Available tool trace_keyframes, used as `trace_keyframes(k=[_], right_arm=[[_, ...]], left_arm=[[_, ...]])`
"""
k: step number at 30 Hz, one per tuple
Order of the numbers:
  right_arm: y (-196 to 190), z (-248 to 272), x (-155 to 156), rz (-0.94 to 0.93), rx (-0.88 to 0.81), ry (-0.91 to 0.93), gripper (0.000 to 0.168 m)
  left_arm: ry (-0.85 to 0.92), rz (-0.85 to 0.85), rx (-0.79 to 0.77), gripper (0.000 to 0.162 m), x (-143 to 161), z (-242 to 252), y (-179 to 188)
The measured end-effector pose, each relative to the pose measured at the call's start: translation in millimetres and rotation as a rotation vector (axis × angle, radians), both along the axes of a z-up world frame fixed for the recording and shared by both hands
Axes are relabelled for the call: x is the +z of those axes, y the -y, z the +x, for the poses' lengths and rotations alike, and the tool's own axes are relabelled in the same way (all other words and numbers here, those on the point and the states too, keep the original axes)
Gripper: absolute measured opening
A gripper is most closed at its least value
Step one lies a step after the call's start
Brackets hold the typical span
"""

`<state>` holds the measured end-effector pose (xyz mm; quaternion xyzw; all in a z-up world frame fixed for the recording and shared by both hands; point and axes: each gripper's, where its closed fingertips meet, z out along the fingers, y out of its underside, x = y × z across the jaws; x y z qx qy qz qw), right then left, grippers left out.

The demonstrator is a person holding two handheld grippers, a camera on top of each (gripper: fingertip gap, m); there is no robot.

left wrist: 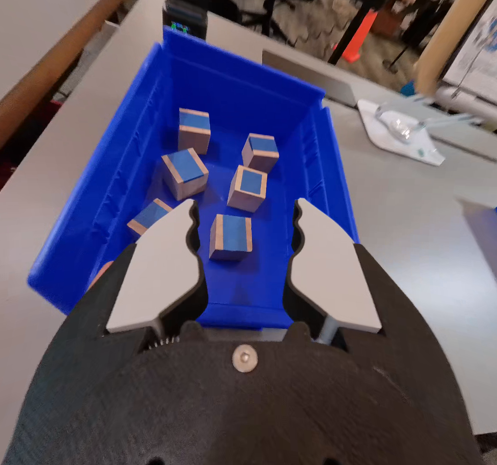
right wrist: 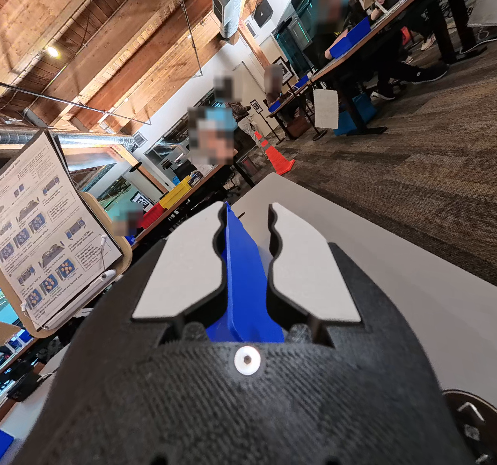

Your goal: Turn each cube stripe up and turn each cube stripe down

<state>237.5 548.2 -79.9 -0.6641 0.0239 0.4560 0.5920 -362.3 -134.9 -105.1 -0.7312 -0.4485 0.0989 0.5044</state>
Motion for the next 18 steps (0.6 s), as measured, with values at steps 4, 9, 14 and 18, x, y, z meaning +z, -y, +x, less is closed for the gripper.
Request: trace_keyframes(k=[4, 9, 14, 18], right_arm=[[4, 3, -2, 0.003, 0.008, 0.035, 0.03], [9, 26, -2, 0.006, -0.032, 0.042, 0.03], [10, 54, -3, -0.022, -0.084, -0.028, 0.029], [10, 66, -1, -0.029, -0.118, -0.056, 0.03]], left_arm=[[0.032, -0.191, -0.041, 0.067, -30, -4, -13], [0.102, -0.359, -0.104, 0.067, -62, -7, -25], [0.194, -0.5, -0.136, 0.061, -90, -6, -24], [0.182, -0.543, -0.144, 0.045, -91, -6, -23]])
